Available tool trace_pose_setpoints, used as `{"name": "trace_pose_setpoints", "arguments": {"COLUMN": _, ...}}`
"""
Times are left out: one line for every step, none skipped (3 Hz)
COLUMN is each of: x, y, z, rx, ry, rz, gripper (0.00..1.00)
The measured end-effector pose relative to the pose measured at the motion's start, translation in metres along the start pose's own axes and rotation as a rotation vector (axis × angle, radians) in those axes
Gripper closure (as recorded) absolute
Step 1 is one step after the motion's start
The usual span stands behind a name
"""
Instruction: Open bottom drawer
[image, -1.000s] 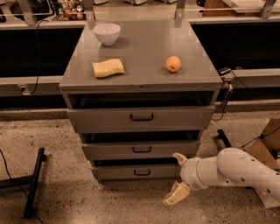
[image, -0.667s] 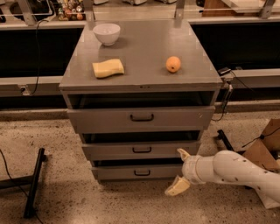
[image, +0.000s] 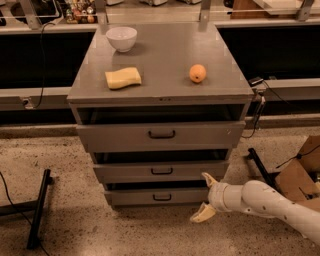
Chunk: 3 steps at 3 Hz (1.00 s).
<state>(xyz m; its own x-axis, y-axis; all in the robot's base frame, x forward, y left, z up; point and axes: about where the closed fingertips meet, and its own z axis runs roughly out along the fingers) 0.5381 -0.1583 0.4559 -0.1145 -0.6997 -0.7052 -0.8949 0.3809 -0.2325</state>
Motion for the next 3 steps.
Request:
{"name": "trace_pose_setpoints", "arguments": {"x": 0.0, "y": 0.004, "z": 0.001, "rx": -0.007, "ry": 0.0, "rz": 0.001, "gripper": 0.0}}
{"name": "trace_pose_setpoints", "arguments": {"x": 0.009, "y": 0.006, "z": 0.016, "rx": -0.02, "ry": 0.073, "rz": -0.016, "gripper": 0.0}}
{"name": "trace_pose_setpoints", "arguments": {"x": 0.037, "y": 0.009, "z": 0.051, "rx": -0.064, "ry": 0.166, "rz": -0.051, "gripper": 0.0}}
